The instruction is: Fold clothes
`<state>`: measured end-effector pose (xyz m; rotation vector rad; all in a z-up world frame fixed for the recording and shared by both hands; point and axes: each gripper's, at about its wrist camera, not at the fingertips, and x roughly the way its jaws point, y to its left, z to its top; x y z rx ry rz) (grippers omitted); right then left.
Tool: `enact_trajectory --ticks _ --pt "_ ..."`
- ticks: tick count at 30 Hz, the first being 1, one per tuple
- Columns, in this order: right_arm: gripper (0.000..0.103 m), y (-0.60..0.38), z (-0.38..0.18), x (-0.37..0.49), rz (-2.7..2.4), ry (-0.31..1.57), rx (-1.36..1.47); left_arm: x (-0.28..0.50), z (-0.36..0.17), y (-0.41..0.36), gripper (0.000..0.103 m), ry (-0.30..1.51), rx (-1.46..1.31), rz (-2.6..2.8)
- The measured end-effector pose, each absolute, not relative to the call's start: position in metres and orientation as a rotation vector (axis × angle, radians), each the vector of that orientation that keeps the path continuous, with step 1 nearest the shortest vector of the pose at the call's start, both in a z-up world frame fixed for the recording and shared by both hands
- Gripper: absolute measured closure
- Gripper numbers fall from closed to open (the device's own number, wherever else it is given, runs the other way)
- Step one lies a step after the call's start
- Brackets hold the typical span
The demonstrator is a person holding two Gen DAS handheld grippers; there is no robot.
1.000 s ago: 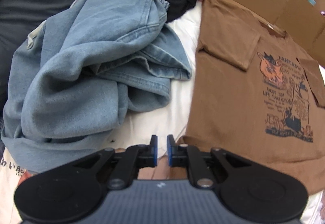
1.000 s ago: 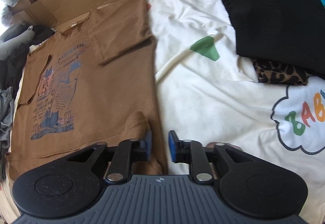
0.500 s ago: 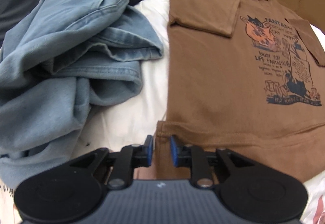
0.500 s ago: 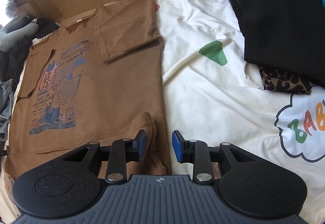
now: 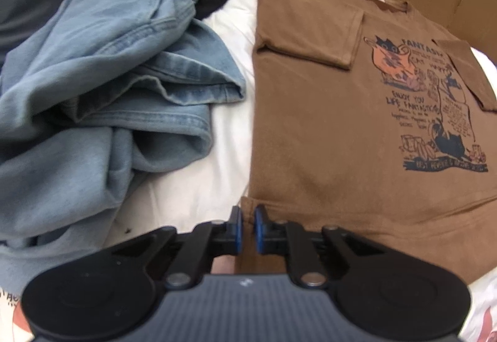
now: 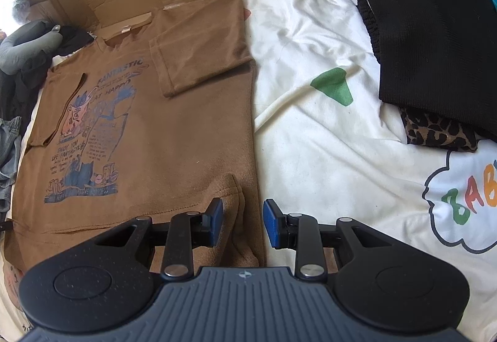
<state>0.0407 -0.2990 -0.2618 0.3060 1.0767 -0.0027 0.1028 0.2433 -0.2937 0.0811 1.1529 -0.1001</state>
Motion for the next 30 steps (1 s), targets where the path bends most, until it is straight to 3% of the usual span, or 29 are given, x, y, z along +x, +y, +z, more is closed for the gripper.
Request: enact_trajectory --ticks 28,29,30 --pt "0.071 -0.253 -0.290 0.062 0.055 1.053 0.017 0.076 -0.295 0.260 0.094 1.161 0.056 -0.033" --pt "0.071 -0.252 -0.289 0.062 0.064 1.049 0.010 0.075 -0.295 0.260 0.094 1.160 0.056 -0.033" --pt "0.082 -0.250 -0.288 0.062 0.072 1.047 0.003 0.075 -0.295 0.260 0.094 1.159 0.055 -0.032"
